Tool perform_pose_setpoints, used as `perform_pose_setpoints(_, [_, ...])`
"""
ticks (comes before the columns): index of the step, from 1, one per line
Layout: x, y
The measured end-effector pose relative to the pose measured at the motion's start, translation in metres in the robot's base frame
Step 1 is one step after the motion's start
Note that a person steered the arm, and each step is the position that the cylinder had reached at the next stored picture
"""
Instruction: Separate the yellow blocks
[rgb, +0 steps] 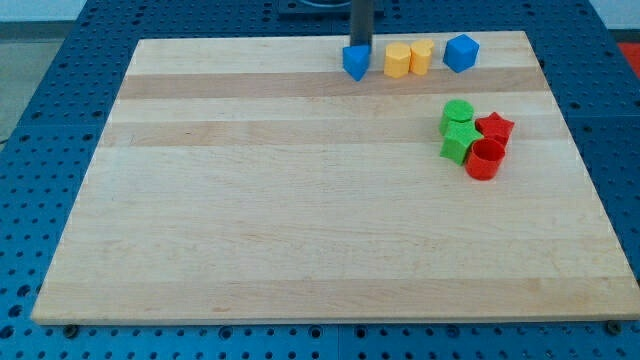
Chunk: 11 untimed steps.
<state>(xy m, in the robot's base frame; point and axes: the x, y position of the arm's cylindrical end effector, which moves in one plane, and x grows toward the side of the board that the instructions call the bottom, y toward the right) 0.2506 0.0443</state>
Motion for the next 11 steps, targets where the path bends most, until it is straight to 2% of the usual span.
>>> perform_pose_setpoints(1, [0.065,-0.007])
perform_pose_setpoints(2, [0.084,-0.017])
perform_pose_setpoints(3, [0.081,-0.029])
perform_pose_setpoints(6, [0.048,0.067])
perform_pose_setpoints(9, [0.027,0.049])
perform_pose_setpoints(10, [0.07,0.074])
perform_pose_setpoints(11, [0.068,0.152])
